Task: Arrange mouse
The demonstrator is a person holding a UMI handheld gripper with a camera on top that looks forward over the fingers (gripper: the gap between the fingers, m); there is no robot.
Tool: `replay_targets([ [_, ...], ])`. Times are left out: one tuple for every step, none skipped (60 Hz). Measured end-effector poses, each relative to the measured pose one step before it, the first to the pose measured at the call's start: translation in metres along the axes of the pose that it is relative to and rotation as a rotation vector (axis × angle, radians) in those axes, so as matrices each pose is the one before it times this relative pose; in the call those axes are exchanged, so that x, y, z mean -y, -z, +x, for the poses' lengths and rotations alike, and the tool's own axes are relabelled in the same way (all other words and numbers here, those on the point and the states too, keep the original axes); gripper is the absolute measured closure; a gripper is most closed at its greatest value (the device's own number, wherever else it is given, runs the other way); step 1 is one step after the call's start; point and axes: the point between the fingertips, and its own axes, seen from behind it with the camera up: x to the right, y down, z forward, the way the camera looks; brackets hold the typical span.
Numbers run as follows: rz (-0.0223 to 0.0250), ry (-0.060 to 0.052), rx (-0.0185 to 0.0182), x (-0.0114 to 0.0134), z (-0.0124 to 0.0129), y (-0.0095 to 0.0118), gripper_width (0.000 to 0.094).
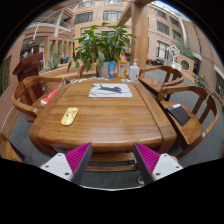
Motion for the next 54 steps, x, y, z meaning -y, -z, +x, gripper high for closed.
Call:
replay_targets([
  [-0.00320, -0.0028, 0.01207, -0.00083, -0.00968, -0.00251, 0.0084],
  [-0.00347, -0.0017, 0.01265, -0.00058, -0.00960, -0.00295, 0.0084],
  [-0.00219, -0.0013, 0.01250, 0.00005, -0.00948, -0.00324, 0.0084],
  [-0.00058, -0.0005, 0.01183, 0.00023, -0.00881, -0.00343, 0.0083],
  [0.00056, -0.0002, 0.01049, 0.00037, -0.00885, -0.00374, 0.0083],
  [0.00086, 0.0001, 0.00960, 0.00091, -0.00862, -0.00412, 0.0083],
  [0.00105, 0.0002, 0.00878, 0.00101, -0.00809, -0.00459, 0.0082],
  [0.00167, -0.0002, 0.00729, 0.00136, -0.00812, -0.00504, 0.0082],
  [0.00201, 0.0000, 0.00597, 0.00179, -0.00751, -0.00545, 0.0083],
  [0.00177, 0.0002, 0.00534, 0.00227, -0.00730, -0.00581, 0.0083],
  [0.00286, 0.0000, 0.00534, 0.00233, -0.00723, -0.00574, 0.0083],
  [0.00339, -0.0001, 0.00500, 0.00232, -0.00699, -0.00515, 0.0083],
  [0.00433, 0.0004, 0.00222, 0.00279, -0.00591, -0.00584, 0.0083],
  [0.00456, 0.0009, -0.00187, 0.00285, -0.00528, -0.00596, 0.0081],
  [0.00448, 0.0024, -0.00223, 0.00321, -0.00518, -0.00605, 0.0079],
  [0.00422, 0.0036, -0.00129, 0.00270, -0.00565, -0.00563, 0.0079],
  [0.00355, 0.0044, 0.00028, 0.00243, -0.00595, -0.00587, 0.0080],
  [0.00258, 0.0046, 0.00103, 0.00249, -0.00605, -0.00574, 0.0080],
  [0.00269, 0.0049, 0.00046, 0.00265, -0.00555, -0.00576, 0.0082],
  [0.00300, 0.0045, -0.00039, 0.00300, -0.00524, -0.00602, 0.0081],
  [0.00185, 0.0032, -0.00079, 0.00233, -0.00451, -0.00586, 0.0081],
  [0.00054, 0.0017, -0.00204, 0.00220, -0.00385, -0.00617, 0.0083],
  [-0.00225, 0.0007, -0.00337, 0.00143, -0.00341, -0.00624, 0.0082],
  [-0.00363, -0.0003, -0.00250, 0.00144, -0.00296, -0.00591, 0.0081],
  [-0.00408, -0.0019, -0.00069, 0.00136, -0.00329, -0.00591, 0.0081],
  [-0.00294, -0.0030, 0.00087, 0.00182, -0.00295, -0.00509, 0.0081],
  [-0.00122, -0.0034, 0.00024, 0.00226, -0.00241, -0.00481, 0.0080],
  [-0.00039, -0.0041, -0.00182, 0.00287, -0.00185, -0.00597, 0.0078],
  [-0.00161, -0.0040, -0.00268, 0.00184, -0.00129, -0.00422, 0.0077],
  [-0.00282, -0.0029, -0.00304, 0.00173, -0.00067, -0.00425, 0.0080],
  [-0.00246, -0.0019, -0.00289, 0.00188, -0.00061, -0.00423, 0.0084],
  [-0.00175, -0.0012, -0.00394, 0.00163, -0.00066, -0.00418, 0.0090],
  [-0.00245, -0.0014, -0.00454, 0.00139, 0.00005, -0.00374, 0.0096],
  [-0.00352, -0.0021, -0.00457, 0.00103, -0.00003, -0.00349, 0.0102],
  [-0.00435, -0.0031, -0.00220, 0.00025, -0.00089, -0.00240, 0.0111],
  [-0.00420, -0.0033, 0.00180, -0.00024, 0.00111, -0.00486, 0.0119],
  [0.00336, -0.0012, -0.00508, 0.00320, -0.00272, -0.00121, 0.0130],
  [0.00654, 0.0024, -0.00414, 0.00227, 0.00042, -0.00145, 0.0148],
  [0.00015, 0.0017, -0.00219, 0.00111, 0.00010, -0.00127, 0.0171],
  [-0.00310, 0.0013, -0.00181, 0.00006, -0.00033, -0.00144, 0.0203],
  [0.00092, 0.0032, -0.00336, 0.00101, 0.00018, -0.00140, 0.0232],
  [0.00259, 0.0043, -0.00590, 0.00116, 0.00095, -0.00139, 0.0265],
  [0.00012, 0.0036, -0.00665, 0.00032, 0.00102, -0.00129, 0.0305],
  [0.00413, 0.0017, -0.00360, 0.00113, 0.00015, -0.00087, 0.0343],
  [0.00288, -0.0002, 0.00499, 0.00072, -0.00089, -0.00170, 0.0393],
  [0.00143, -0.0004, 0.00294, -0.00021, -0.00144, -0.00060, 0.0445],
  [0.00473, 0.0036, -0.00321, 0.00046, 0.00034, -0.00029, 0.0452],
  [0.00095, 0.0010, -0.00308, -0.00048, 0.00018, -0.00011, 0.0453],
  [0.00238, 0.0027, -0.00305, -0.00009, 0.00024, -0.00011, 0.0466],
  [0.00340, 0.0048, -0.00349, 0.00030, 0.00022, 0.00032, 0.0467],
  [0.00168, 0.0059, -0.00257, 0.00021, -0.00012, 0.00019, 0.0481],
  [0.00404, 0.0049, -0.00256, 0.00067, 0.00003, 0.00004, 0.0487],
  [0.00152, 0.0047, -0.00205, 0.00006, -0.00004, 0.00018, 0.0498],
  [0.00171, 0.0026, -0.00197, 0.00024, -0.00018, 0.00012, 0.0510],
])
